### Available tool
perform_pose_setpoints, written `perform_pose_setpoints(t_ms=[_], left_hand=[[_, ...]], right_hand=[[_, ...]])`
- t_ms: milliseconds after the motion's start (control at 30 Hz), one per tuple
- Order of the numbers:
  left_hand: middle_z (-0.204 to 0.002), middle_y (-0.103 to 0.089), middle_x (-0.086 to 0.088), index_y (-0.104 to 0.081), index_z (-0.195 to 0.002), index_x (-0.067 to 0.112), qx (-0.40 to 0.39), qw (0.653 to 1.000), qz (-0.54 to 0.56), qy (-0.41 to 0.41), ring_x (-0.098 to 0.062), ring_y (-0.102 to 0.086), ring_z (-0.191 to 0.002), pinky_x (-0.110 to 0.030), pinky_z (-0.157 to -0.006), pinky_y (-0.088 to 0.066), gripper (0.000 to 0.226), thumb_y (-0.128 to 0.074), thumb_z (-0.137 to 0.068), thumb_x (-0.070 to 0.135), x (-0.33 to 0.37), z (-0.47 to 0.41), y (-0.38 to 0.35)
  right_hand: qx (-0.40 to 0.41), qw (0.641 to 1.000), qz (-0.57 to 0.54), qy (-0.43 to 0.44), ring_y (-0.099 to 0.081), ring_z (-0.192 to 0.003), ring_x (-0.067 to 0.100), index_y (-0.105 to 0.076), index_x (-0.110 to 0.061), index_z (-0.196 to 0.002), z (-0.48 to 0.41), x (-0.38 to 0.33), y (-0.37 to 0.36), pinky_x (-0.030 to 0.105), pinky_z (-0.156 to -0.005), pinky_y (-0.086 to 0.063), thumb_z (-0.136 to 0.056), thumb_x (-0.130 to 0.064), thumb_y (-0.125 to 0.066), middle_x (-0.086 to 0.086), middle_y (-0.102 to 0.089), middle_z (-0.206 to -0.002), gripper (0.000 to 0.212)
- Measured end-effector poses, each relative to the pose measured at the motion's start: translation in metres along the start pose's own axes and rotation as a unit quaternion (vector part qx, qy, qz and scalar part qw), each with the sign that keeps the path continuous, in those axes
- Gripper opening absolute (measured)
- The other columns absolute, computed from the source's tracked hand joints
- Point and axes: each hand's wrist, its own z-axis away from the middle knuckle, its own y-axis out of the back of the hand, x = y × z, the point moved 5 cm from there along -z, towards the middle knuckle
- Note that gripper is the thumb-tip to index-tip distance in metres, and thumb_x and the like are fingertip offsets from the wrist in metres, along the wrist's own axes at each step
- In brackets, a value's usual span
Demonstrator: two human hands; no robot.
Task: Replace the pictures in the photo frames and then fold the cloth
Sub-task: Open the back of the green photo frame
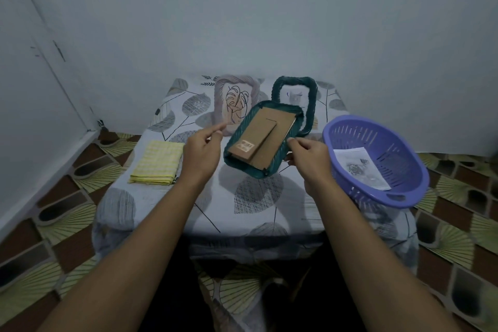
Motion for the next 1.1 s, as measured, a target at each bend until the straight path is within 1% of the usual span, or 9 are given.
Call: perform_pose_setpoints(t_ms=[100, 233, 367, 467, 567, 633, 767, 1000, 1100], left_hand=[[-0.115, -0.068, 0.009, -0.073, -0.106, 0.032, -0.035, 0.998, -0.003, 0.057, -0.014, -0.060, -0.104, -0.037, -0.096, -0.051, 0.026, -0.050, -0.100, 0.021, -0.011, -0.005, -0.001], [-0.109, -0.071, 0.003, -0.074, -0.103, 0.022, -0.065, 0.992, 0.014, 0.104, -0.014, -0.057, -0.076, -0.027, -0.066, -0.044, 0.022, -0.052, -0.098, 0.022, -0.017, -0.009, -0.005], [-0.094, -0.070, 0.007, -0.075, -0.093, 0.018, -0.070, 0.990, 0.019, 0.118, -0.012, -0.058, -0.081, -0.026, -0.065, -0.039, 0.024, -0.053, -0.098, 0.026, -0.023, -0.010, -0.007], [-0.083, -0.071, 0.001, -0.074, -0.092, 0.006, -0.090, 0.986, 0.046, 0.136, -0.013, -0.060, -0.073, -0.027, -0.062, -0.042, 0.029, -0.052, -0.098, 0.024, -0.027, -0.010, -0.011], [-0.077, -0.073, 0.009, -0.075, -0.100, 0.014, -0.088, 0.984, 0.083, 0.129, -0.006, -0.065, -0.068, -0.022, -0.060, -0.047, 0.019, -0.058, -0.097, 0.021, -0.027, -0.008, -0.014], [-0.085, -0.075, 0.007, -0.075, -0.104, 0.015, -0.085, 0.987, 0.079, 0.108, -0.008, -0.069, -0.077, -0.023, -0.065, -0.052, 0.018, -0.066, -0.094, 0.026, -0.027, -0.008, -0.015], [-0.107, -0.071, 0.002, -0.069, -0.117, 0.015, -0.069, 0.992, 0.045, 0.093, -0.016, -0.070, -0.096, -0.036, -0.081, -0.059, 0.048, -0.078, -0.080, 0.045, -0.030, -0.006, -0.017], [-0.106, -0.066, 0.006, -0.067, -0.114, 0.017, -0.028, 0.995, -0.080, 0.046, -0.019, -0.069, -0.092, -0.044, -0.082, -0.059, 0.065, -0.090, -0.060, 0.043, -0.032, 0.004, -0.021], [-0.105, -0.065, 0.002, -0.067, -0.117, 0.011, -0.030, 0.991, -0.122, 0.042, -0.020, -0.068, -0.093, -0.036, -0.081, -0.057, 0.062, -0.091, -0.065, 0.034, -0.041, 0.007, -0.026]], right_hand=[[-0.057, 0.998, 0.001, 0.020, -0.056, -0.053, 0.004, -0.071, -0.017, -0.075, 0.003, -0.003, 0.000, 0.029, -0.061, -0.049, -0.099, -0.014, -0.058, -0.002, -0.065, -0.066, 0.028], [-0.098, 0.995, 0.010, 0.032, -0.056, -0.057, 0.005, -0.068, -0.028, -0.083, 0.005, -0.006, -0.004, 0.027, -0.062, -0.050, -0.099, -0.014, -0.059, -0.006, -0.067, -0.073, 0.023], [-0.073, 0.997, -0.025, 0.000, -0.059, -0.062, 0.010, -0.058, -0.016, -0.108, 0.002, 0.000, -0.004, 0.029, -0.063, -0.052, -0.097, -0.014, -0.063, 0.001, -0.066, -0.078, 0.013], [-0.054, 0.998, -0.041, -0.014, -0.059, -0.067, 0.015, -0.058, -0.012, -0.111, -0.002, 0.007, -0.005, 0.035, -0.068, -0.053, -0.097, -0.016, -0.063, 0.004, -0.066, -0.081, 0.015], [-0.040, 0.998, -0.041, -0.029, -0.060, -0.072, 0.017, -0.061, -0.012, -0.107, -0.005, 0.015, -0.010, 0.036, -0.070, -0.053, -0.099, -0.022, -0.061, 0.008, -0.066, -0.092, 0.013], [-0.041, 0.998, -0.028, -0.030, -0.064, -0.084, 0.015, -0.063, -0.012, -0.110, -0.006, 0.018, -0.015, 0.031, -0.073, -0.053, -0.098, -0.031, -0.062, 0.005, -0.067, -0.103, 0.023], [-0.056, 0.998, -0.009, -0.001, -0.061, -0.101, 0.005, -0.063, -0.014, -0.118, 0.000, 0.014, -0.024, 0.020, -0.075, -0.050, -0.088, -0.041, -0.072, -0.006, -0.065, -0.112, 0.042], [-0.030, 0.996, 0.079, 0.016, -0.064, -0.105, 0.021, -0.060, -0.012, -0.123, -0.003, 0.028, -0.028, 0.045, -0.091, -0.057, -0.071, -0.026, -0.089, 0.001, -0.064, -0.116, 0.061], [-0.022, 0.992, 0.123, -0.001, -0.063, -0.108, 0.023, -0.060, -0.010, -0.126, 0.000, 0.043, -0.027, 0.046, -0.092, -0.057, -0.063, -0.043, -0.089, 0.003, -0.063, -0.120, 0.077]])
